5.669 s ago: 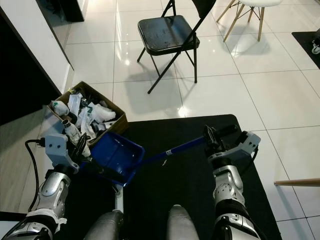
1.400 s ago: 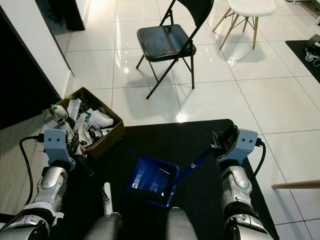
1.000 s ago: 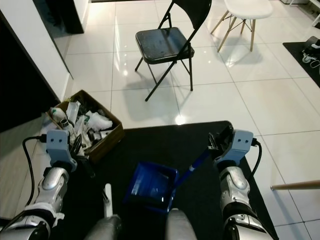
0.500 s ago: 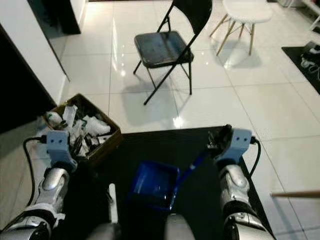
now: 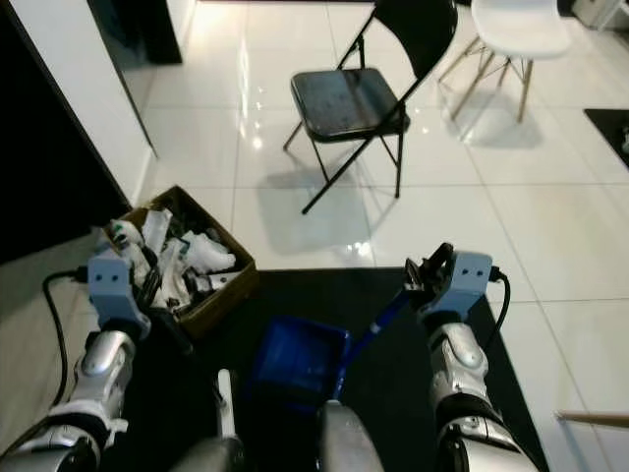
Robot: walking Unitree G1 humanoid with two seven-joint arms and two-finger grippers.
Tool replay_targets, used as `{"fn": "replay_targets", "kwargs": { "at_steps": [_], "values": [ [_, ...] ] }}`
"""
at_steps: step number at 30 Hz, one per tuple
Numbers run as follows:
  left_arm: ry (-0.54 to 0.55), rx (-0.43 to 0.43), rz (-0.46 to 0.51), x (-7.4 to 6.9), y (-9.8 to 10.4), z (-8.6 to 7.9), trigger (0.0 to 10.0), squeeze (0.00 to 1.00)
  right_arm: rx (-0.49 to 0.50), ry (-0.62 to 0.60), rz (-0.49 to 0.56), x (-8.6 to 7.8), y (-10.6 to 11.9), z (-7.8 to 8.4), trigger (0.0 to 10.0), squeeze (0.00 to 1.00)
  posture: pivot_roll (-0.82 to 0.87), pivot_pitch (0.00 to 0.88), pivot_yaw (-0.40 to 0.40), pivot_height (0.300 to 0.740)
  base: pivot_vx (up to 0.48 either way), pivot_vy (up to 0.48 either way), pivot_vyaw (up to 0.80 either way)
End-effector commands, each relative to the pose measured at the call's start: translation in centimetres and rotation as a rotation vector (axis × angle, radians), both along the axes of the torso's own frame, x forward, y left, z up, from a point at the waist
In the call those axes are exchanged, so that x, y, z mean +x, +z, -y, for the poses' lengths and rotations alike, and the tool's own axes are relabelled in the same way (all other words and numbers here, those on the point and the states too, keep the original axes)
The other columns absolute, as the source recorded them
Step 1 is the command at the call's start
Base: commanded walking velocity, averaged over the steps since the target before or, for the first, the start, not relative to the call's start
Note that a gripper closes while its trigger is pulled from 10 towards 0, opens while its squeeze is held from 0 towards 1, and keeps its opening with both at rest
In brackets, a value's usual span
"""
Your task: Sweep floor
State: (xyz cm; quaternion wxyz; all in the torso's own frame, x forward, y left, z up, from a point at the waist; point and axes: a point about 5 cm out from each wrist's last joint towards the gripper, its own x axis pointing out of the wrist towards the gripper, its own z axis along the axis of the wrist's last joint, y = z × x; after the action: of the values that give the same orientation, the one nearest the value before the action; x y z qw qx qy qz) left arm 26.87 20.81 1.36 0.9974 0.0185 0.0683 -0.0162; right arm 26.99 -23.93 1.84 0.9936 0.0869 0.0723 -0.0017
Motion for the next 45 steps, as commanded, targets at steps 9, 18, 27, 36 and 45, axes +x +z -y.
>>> {"fn": "replay_targets", "kwargs": {
  "at_steps": [9,18,27,36,45],
  "values": [
    [0.000,0.012,0.005,-0.2,0.0,-0.3,10.0,0.00,-0.004,-0.015,0.042,0.5,0.8,0.3,10.0,0.00,-0.01,0.032,0.007,0.740,0.326,0.000,0.00],
    [0.015,0.001,0.014,-0.5,-0.1,-0.5,10.0,0.00,-0.007,-0.016,0.039,0.3,0.7,0.4,10.0,0.00,-0.01,0.035,0.007,0.740,0.168,0.000,0.00],
    [0.078,-0.008,0.014,-0.5,0.0,-1.1,10.0,0.00,-0.006,-0.021,0.038,0.2,0.6,0.4,10.0,0.00,-0.01,0.036,0.009,0.740,0.000,0.000,0.00],
    [0.107,0.007,0.014,-0.5,0.1,-1.6,10.0,0.00,-0.013,-0.069,0.041,-0.2,0.6,1.2,10.0,0.00,-0.01,0.038,0.014,0.740,0.000,-0.160,0.00],
    [0.157,-0.050,0.009,-0.3,0.0,-1.7,10.0,0.00,0.004,-0.101,0.056,-0.3,0.9,2.0,10.0,0.00,-0.02,0.035,0.017,0.740,0.000,-0.161,0.00]
  ]
}}
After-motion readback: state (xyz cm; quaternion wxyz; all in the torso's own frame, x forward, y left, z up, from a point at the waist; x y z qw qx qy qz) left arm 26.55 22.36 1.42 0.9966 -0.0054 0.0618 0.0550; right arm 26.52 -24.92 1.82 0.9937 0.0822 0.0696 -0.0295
